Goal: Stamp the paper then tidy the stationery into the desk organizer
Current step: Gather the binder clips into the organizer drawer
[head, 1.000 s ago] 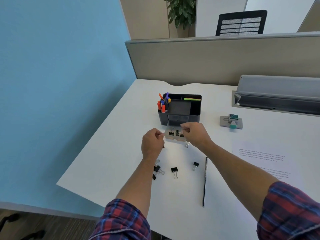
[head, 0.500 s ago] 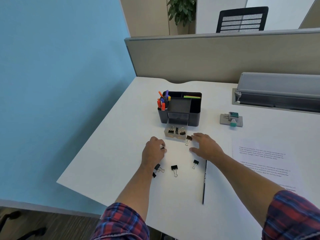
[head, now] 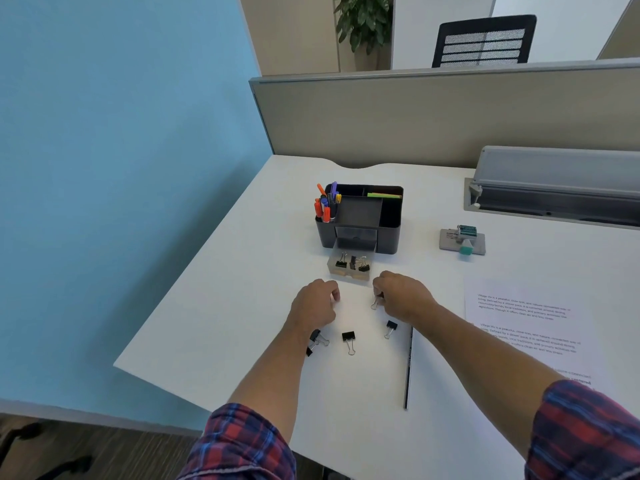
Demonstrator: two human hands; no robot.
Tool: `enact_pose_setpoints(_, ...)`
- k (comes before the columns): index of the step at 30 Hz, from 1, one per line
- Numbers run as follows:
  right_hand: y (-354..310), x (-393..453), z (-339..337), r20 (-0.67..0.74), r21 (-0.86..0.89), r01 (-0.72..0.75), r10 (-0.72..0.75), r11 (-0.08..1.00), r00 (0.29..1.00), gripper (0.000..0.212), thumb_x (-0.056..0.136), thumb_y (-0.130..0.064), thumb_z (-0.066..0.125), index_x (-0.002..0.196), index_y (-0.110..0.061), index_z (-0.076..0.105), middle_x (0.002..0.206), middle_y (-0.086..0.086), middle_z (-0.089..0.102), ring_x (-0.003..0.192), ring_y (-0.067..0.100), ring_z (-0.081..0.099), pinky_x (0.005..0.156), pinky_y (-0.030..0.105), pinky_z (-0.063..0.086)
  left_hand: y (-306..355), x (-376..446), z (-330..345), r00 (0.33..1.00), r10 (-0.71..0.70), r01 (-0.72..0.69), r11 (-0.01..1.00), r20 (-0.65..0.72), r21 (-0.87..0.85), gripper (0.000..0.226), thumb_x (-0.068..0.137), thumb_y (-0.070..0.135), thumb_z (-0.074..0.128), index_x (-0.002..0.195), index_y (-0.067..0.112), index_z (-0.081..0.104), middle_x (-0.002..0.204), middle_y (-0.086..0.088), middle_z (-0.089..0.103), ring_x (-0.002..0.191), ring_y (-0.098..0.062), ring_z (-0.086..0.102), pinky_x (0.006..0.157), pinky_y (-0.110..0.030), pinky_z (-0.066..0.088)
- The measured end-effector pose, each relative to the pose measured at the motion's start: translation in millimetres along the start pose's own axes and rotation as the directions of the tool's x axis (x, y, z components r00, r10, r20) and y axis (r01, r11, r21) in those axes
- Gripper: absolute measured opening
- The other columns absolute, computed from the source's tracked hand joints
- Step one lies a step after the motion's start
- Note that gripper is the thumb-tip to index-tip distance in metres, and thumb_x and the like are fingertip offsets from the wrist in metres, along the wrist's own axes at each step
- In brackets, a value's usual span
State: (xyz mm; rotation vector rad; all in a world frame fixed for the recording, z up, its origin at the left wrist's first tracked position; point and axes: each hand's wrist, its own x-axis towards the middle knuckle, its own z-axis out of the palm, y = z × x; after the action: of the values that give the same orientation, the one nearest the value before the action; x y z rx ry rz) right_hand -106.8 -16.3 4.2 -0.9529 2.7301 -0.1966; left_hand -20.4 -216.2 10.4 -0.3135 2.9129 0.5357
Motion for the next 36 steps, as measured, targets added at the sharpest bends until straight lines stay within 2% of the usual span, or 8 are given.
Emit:
enact_pose_setpoints(4, -3, -1, 0, 0.007, -0.047, 0.002, -0.002, 0.999, 1.000, 0.016, 0.093, -0.012, 0.061, 0.108, -0.017, 0.061, 0.109, 0.002, 0.060, 0.095, 0.025, 0.063, 0.073, 0.034, 0.051, 4, 0, -3, 0.999, -0.001, 0.001, 1.000, 0.054, 0.003, 0.029, 0.077, 0.002, 0.054, 0.097, 0.021, 0.065, 0.100, 0.000, 0.060, 0.090, -0.023, 0.060, 0.075, -0.035, 0.055)
enact_pose_setpoints(10, -6, 0, 2, 0.076, -0.118, 0.045, -0.036, 0.992, 0.996, 0.042, 0.093, -0.013, 0.058, 0.132, -0.026, 0.051, 0.116, 0.006, 0.055, 0.097, 0.027, 0.061, 0.074, 0.036, 0.052, 9, 0, -7, 0.995, -0.027, 0.031, 0.999, 0.100, -0.037, 0.029, 0.071, 0.001, 0.055, 0.087, 0.024, 0.063, 0.095, 0.004, 0.055, 0.088, -0.020, 0.059, 0.064, -0.028, 0.048)
enact_pose_setpoints(16, -10, -3, 5, 0.069, -0.222, 0.098, -0.085, 0.970, 0.994, 0.035, 0.090, -0.013, 0.052, 0.125, -0.009, 0.052, 0.111, 0.012, 0.056, 0.097, 0.031, 0.062, 0.066, 0.035, 0.043, 11, -10, 0, 0.997, -0.007, 0.004, 1.000, 0.078, 0.030, 0.021, 0.075, 0.000, 0.055, 0.077, 0.021, 0.055, 0.099, 0.001, 0.051, 0.087, -0.022, 0.057, 0.059, -0.027, 0.041)
enact_pose_setpoints(21, -8, -6, 5, 0.076, -0.133, 0.079, -0.069, 0.988, 0.995, 0.043, 0.083, -0.016, 0.058, 0.124, -0.011, 0.048, 0.113, 0.009, 0.051, 0.093, 0.030, 0.063, 0.061, 0.034, 0.042, 15, -14, 3, 0.998, -0.016, 0.012, 0.998, 0.058, 0.066, 0.012, 0.079, 0.004, 0.058, 0.083, 0.015, 0.063, 0.109, -0.005, 0.044, 0.090, -0.025, 0.053, 0.059, -0.030, 0.042)
enact_pose_setpoints(25, -7, -8, -1, 0.096, -0.088, 0.103, -0.095, 0.991, 0.991, 0.029, 0.080, -0.010, 0.057, 0.108, -0.014, 0.052, 0.108, 0.006, 0.054, 0.093, 0.028, 0.062, 0.065, 0.034, 0.048, 12, -15, -2, 0.997, -0.042, 0.037, 0.997, 0.066, 0.074, 0.012, 0.076, 0.005, 0.056, 0.075, 0.011, 0.066, 0.101, -0.005, 0.059, 0.091, -0.023, 0.055, 0.062, -0.030, 0.049)
enact_pose_setpoints(29, -2, -11, -9, 0.105, -0.032, 0.100, -0.096, 0.994, 0.990, 0.022, 0.080, -0.012, 0.054, 0.100, -0.021, 0.049, 0.092, 0.002, 0.058, 0.083, 0.024, 0.056, 0.060, 0.030, 0.038, 3, -23, -9, 0.992, -0.113, 0.109, 0.991, 0.051, 0.083, 0.011, 0.072, 0.007, 0.051, 0.073, 0.012, 0.060, 0.087, -0.006, 0.067, 0.083, -0.024, 0.058, 0.061, -0.025, 0.042)
enact_pose_setpoints(33, 3, -14, -17, 0.184, 0.060, 0.129, -0.138, 0.990, 0.973, 0.045, 0.086, -0.015, 0.050, 0.127, -0.035, 0.054, 0.112, 0.001, 0.063, 0.101, 0.021, 0.057, 0.077, 0.033, 0.044, -10, -38, -8, 0.981, -0.193, 0.193, 0.978, -0.004, 0.081, 0.012, 0.081, 0.010, 0.045, 0.070, 0.014, 0.042, 0.077, -0.004, 0.054, 0.072, -0.026, 0.050, 0.059, -0.028, 0.035)
enact_pose_setpoints(36, 7, -17, -18, 0.218, 0.086, 0.172, -0.187, 0.981, 0.958, 0.037, 0.090, -0.015, 0.047, 0.118, -0.029, 0.067, 0.118, -0.002, 0.064, 0.112, 0.018, 0.055, 0.094, 0.035, 0.047, -22, -50, -1, 0.989, -0.131, 0.137, 0.986, -0.067, 0.094, 0.015, 0.090, 0.030, 0.044, 0.092, 0.015, 0.047, 0.086, -0.004, 0.058, 0.083, -0.030, 0.061, 0.066, -0.033, 0.043)
